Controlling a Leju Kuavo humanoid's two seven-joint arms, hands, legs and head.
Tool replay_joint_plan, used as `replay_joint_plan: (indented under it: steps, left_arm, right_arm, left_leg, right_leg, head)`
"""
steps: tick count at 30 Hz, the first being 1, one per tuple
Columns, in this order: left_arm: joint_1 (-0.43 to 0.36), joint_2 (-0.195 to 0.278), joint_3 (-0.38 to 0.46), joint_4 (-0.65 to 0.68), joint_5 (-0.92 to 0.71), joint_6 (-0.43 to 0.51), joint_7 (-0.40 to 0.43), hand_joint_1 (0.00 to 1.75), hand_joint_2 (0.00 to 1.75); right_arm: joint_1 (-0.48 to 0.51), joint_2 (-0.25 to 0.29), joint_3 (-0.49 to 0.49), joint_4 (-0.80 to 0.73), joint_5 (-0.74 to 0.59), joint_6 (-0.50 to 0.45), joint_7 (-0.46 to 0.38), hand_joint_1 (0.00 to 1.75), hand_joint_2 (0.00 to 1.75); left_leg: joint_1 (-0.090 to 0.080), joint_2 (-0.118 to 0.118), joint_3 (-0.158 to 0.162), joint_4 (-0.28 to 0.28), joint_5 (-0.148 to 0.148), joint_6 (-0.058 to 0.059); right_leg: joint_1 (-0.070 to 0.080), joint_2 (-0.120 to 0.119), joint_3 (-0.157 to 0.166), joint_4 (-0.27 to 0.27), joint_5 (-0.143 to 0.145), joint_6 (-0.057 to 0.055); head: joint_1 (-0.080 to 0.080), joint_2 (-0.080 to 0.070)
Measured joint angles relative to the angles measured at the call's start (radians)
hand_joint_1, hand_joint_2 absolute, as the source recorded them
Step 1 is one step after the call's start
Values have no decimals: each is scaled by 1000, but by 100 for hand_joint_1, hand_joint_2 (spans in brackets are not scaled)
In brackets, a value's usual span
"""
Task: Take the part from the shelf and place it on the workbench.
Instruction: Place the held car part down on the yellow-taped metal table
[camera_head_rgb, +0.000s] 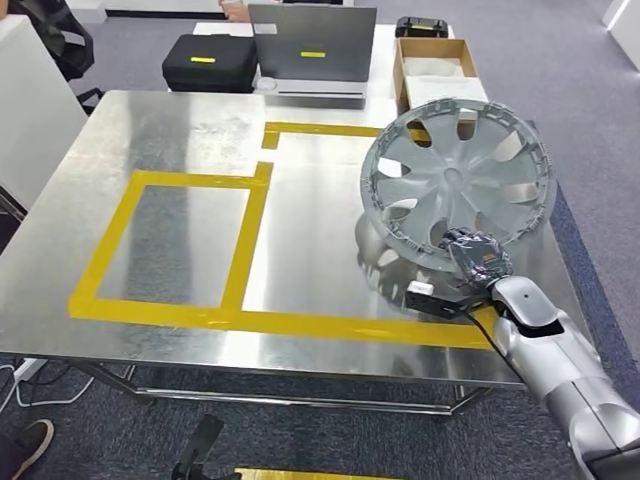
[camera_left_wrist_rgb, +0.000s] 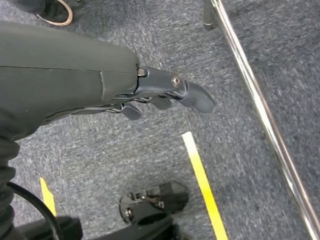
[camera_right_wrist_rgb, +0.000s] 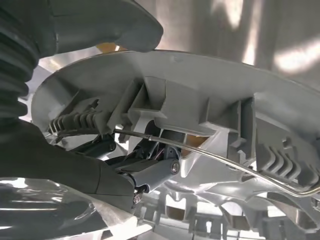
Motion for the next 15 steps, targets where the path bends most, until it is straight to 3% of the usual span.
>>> replay_joint_plan:
  steps: [2,4,8,10,12,15]
  left_arm:
    - [2,0,3,0,0,6,0,0,175]
    - [0,1,6,-1,0,11,0,0,175]
    - [-1,0,8,-2,0,19,0,0,175]
    - [0,0,9,-2,0,21,0,0,175]
    - [0,0,11,-2,0,24,0,0,175]
    - [1,-1,23,-2,-2,37,0,0,175]
  right_arm:
    - [-8,-7,7,29,0,4,4,175,175]
    - [-13,-12,12,53,-3,5,6,175,175]
    - [-19,-19,23,88,-1,14,5,175,175]
    - [-19,-19,25,93,1,17,5,175,175]
    - [-24,-19,26,98,5,23,7,175,175]
    - [-59,-21,35,140,17,47,6,175,175]
  left_leg:
    - [-2,0,2,-9,-2,12]
    - [0,1,8,-17,-1,26]
    - [-3,1,12,-18,-4,39]
    - [-4,1,12,-18,-4,40]
    - [-4,1,14,-18,-6,41]
    - [-9,-1,25,-17,-15,30]
  right_leg:
    - [-4,0,-5,-2,-2,12]
    - [-6,-1,-25,34,-26,21]
    - [-6,-1,-155,275,-117,27]
    - [-5,-1,-176,311,-126,27]
    - [-5,-1,-178,305,-111,26]
    - [3,-2,-75,69,10,6]
  head:
    - [0,0]
    - [1,0]
    - [3,0]
    - [3,0]
    - [3,0]
    - [2,0]
